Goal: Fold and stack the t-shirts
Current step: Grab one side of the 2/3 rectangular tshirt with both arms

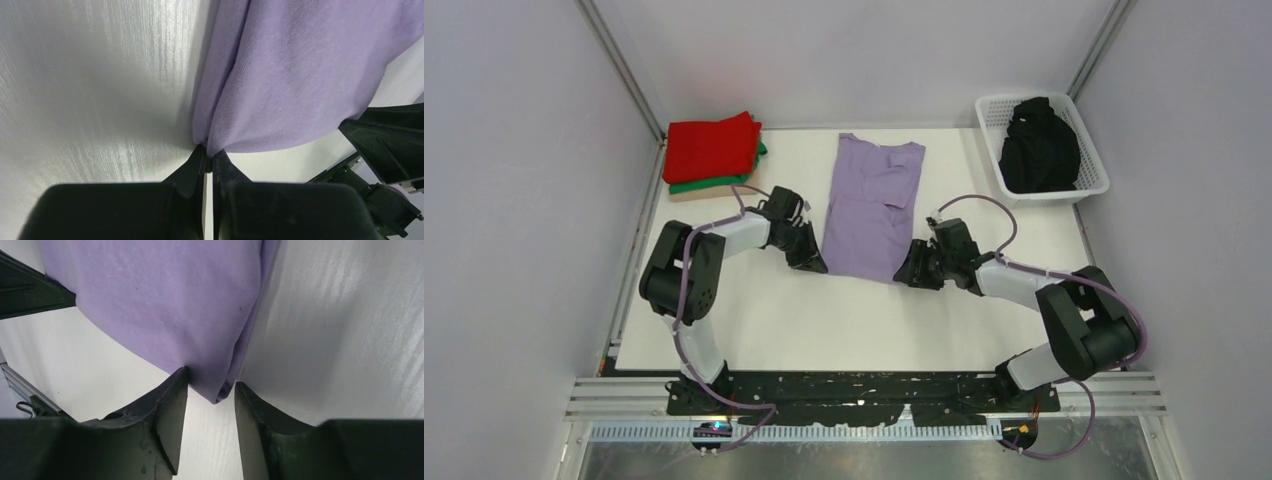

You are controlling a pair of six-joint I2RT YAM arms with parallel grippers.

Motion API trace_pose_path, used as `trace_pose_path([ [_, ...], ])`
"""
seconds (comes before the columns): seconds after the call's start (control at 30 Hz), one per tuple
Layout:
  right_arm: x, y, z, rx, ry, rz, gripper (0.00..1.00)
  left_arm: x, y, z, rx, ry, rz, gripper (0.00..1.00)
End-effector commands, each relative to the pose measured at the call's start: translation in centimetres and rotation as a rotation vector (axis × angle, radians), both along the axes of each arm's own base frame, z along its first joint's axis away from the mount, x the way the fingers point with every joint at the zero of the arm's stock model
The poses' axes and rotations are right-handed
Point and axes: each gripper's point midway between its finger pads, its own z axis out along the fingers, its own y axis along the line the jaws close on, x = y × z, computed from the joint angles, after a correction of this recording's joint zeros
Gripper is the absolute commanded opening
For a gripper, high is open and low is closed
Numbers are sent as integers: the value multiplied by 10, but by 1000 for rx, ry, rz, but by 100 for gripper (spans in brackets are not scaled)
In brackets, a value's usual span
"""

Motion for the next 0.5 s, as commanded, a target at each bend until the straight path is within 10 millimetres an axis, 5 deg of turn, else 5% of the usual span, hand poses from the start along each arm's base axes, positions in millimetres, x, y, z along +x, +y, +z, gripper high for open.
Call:
trace_pose_path([
  [0.0,1,-3,-15,-48,30,-16,41,11,-3,-2,9,-22,-2,0],
  [0.23,-2,5,-14,-11,34,20,8,4,-2,5,-14,-53,-16,0],
  [0.47,-48,12,13,42,37,178,5,-50,11,20,-17,-89,-41,0],
])
